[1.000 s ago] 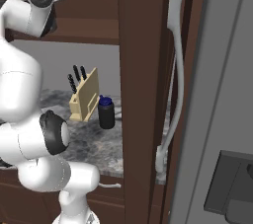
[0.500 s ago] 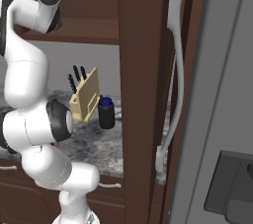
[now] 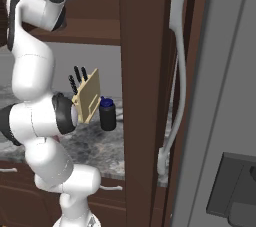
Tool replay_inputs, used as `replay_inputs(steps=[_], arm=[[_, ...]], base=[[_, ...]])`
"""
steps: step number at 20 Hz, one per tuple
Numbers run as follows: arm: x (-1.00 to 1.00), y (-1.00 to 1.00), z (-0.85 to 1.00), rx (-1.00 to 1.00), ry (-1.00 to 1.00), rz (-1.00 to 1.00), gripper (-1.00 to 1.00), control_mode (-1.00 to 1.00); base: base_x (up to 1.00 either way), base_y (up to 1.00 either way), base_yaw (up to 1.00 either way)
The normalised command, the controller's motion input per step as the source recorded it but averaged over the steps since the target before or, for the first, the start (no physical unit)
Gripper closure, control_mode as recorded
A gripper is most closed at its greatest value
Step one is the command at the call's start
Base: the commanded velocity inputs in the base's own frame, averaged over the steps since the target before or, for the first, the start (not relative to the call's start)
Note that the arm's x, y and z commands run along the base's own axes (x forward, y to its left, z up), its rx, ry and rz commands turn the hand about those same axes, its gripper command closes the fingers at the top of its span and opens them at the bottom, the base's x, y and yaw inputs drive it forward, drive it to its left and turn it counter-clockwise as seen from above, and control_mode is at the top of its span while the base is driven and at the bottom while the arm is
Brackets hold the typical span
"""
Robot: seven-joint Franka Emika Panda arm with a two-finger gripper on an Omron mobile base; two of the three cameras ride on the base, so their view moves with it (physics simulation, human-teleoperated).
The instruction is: Sort all alcoholic drinks to one cabinet, and non-alcoholic drinks to the other.
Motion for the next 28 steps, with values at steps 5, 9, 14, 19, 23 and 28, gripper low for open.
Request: replay_inputs(steps=[5, 9, 14, 19, 23, 28], arm=[[0.28, 0.0, -0.11, 0.0, 0.05, 0.0, 1.0, -1.0], [0.29, 0.0, -0.12, 0.0, 0.04, 0.0, 1.0, -1.0], [0.26, 0.0, -0.17, 0.0, 0.02, 0.0, 1.0, -1.0], [0.15, 0.1, -0.2, -0.02, 0.03, 0.0, -1.0, -1.0], [0.0, 0.0, -0.01, 0.0, 0.0, 0.0, -1.0, -1.0], [-0.24, 0.0, 0.0, 0.0, 0.0, 0.0, -1.0, -1.0]], base=[[0.0, 0.0, 0.0], [0.0, 0.0, 0.0], [0.0, 0.0, 0.0], [0.0, 0.0, 0.0], [0.0, 0.0, 0.0], [0.0, 0.0, 0.0]])
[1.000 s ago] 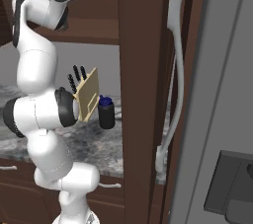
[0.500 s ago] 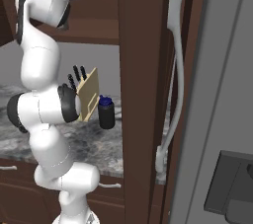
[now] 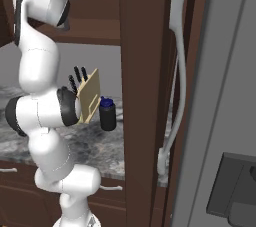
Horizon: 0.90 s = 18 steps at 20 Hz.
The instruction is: Sort all alcoholic drinks to one cabinet, and non-alcoholic drinks to the other.
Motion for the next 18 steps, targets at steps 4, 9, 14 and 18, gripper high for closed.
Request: replay_inputs(steps=[4, 9, 14, 18], arm=[[-0.58, -0.02, 0.0, 0.0, 0.0, 0.0, -1.0, -1.0], [-0.93, -0.17, 0.0, 0.0, 0.0, 0.0, -1.0, -1.0], [-1.0, -0.24, 0.0, 0.0, -0.01, -0.04, -1.0, -1.0], [-1.0, -0.35, 0.0, 0.0, 0.0, -0.21, -1.0, -1.0]], base=[[0.0, 0.0, 0.0], [0.0, 0.0, 0.0], [0.0, 0.0, 0.0], [0.0, 0.0, 0.0]])
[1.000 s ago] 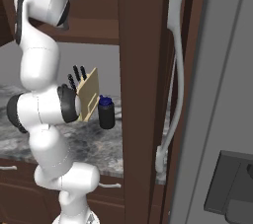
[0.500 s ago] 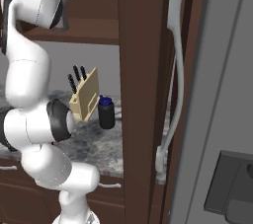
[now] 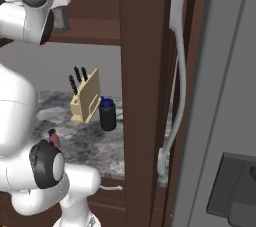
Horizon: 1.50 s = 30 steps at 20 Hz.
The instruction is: Sort all alcoholic drinks to one cabinet, and non-alcoholic drinks to the other.
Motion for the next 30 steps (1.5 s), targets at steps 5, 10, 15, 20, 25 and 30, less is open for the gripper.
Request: replay_inputs(steps=[5, 10, 15, 20, 25, 30], arm=[[-1.0, -0.37, -0.02, 0.0, 0.03, -0.37, -1.0, -1.0], [-1.0, -0.18, -0.15, 0.0, 0.11, -0.48, -1.0, -1.0], [-0.69, -0.38, -0.25, 0.0, 0.2, -0.44, -1.0, -1.0], [-0.39, -0.5, -0.3, 0.0, 0.29, -0.38, -1.0, -1.0], [-0.31, -0.39, -0.53, 0.0, 0.33, -0.32, -1.0, -1.0], [-0.27, -0.24, -0.8, 0.0, 0.16, -0.16, -1.0, -1.0]], base=[[0.0, 0.0, 0.0], [0.0, 0.0, 0.0], [0.0, 0.0, 0.0], [0.0, 0.0, 0.0], [0.0, 0.0, 0.0], [0.0, 0.0, 0.0]])
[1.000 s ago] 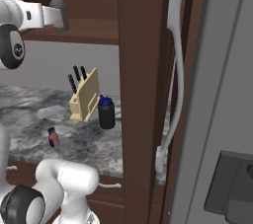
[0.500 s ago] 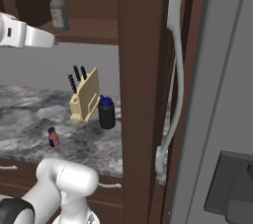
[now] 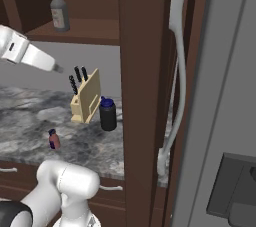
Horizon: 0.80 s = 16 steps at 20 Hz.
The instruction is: Sort all alcoholic drinks to one cabinet, and non-alcoholic drinks to the other.
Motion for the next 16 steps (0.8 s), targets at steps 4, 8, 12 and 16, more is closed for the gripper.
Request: replay_inputs(steps=[4, 8, 12, 16], arm=[[-0.03, -0.23, -0.59, 0.01, 0.11, -0.08, -1.0, -1.0], [0.0, -0.24, -0.54, 0.05, 0.04, -0.02, -1.0, -1.0], [0.0, -0.19, -0.48, 0.05, 0.02, 0.0, -1.0, -1.0], [0.01, -0.18, -0.34, 0.05, 0.0, 0.0, -1.0, -1.0]], base=[[0.0, 0.0, 0.0], [0.0, 0.0, 0.0], [0.0, 0.0, 0.0], [0.0, 0.0, 0.0]])
